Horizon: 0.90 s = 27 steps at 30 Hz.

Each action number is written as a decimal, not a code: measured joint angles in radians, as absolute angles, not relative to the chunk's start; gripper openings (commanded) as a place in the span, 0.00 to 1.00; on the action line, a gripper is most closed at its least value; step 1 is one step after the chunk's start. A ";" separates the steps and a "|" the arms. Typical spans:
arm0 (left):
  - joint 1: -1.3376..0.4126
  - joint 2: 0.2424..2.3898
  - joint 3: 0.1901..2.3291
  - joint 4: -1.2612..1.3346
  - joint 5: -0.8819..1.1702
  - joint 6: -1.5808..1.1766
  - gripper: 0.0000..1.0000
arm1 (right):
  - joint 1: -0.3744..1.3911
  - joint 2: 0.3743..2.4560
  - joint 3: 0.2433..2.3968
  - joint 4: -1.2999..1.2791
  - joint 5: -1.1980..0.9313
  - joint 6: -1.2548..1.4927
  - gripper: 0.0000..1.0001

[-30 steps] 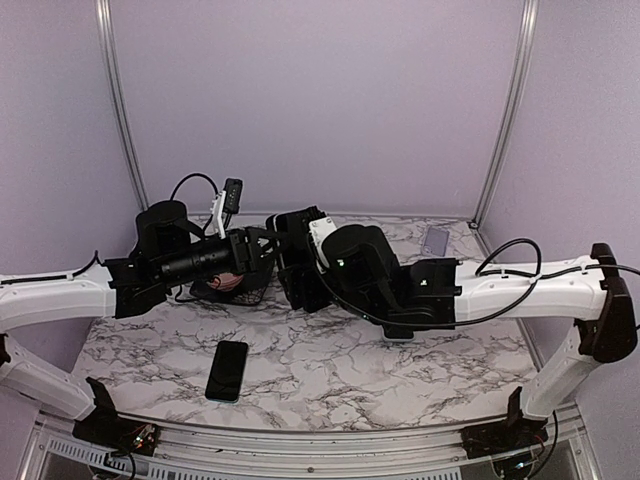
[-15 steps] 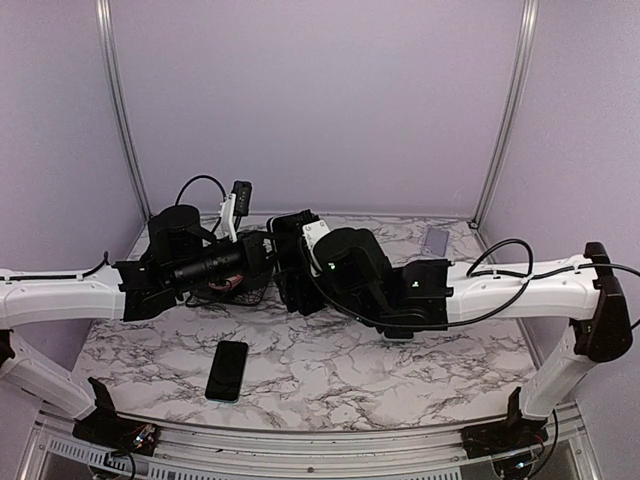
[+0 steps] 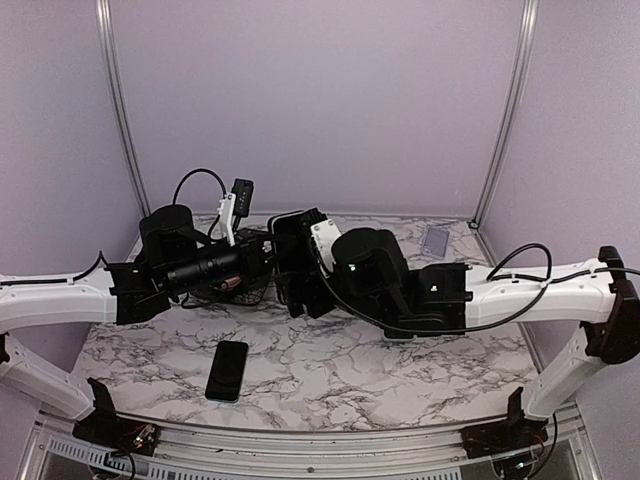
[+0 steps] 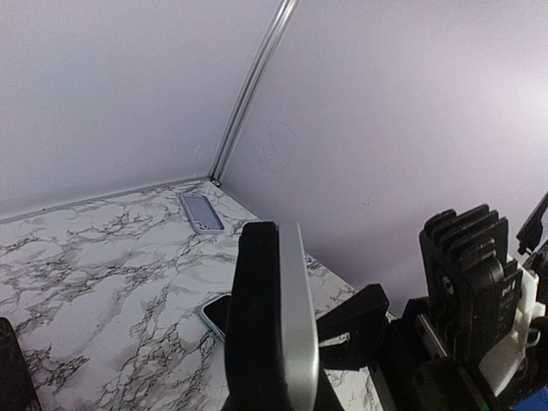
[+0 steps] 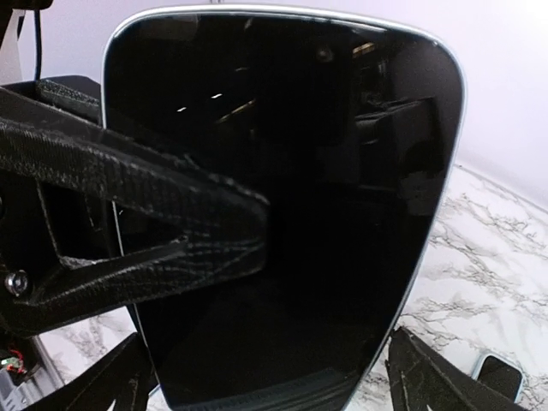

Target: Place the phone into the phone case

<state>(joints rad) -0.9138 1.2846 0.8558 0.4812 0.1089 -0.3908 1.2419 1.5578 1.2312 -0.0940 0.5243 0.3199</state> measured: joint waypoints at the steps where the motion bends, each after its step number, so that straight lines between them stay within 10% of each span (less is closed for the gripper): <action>1: -0.918 1.275 0.854 0.479 0.123 -0.370 0.00 | 1.242 1.533 1.209 -0.083 0.508 0.306 0.98; 16: -1.020 1.126 0.824 0.455 0.463 -0.024 0.00 | 1.168 1.060 0.947 0.139 -0.176 0.001 0.87; 24: -1.041 1.121 0.824 0.447 0.527 0.042 0.00 | 1.166 1.179 1.052 0.096 -0.347 -0.064 0.07; 27: -1.047 1.117 0.823 0.443 0.542 0.055 0.00 | 1.157 1.184 1.052 0.095 -0.380 -0.057 0.00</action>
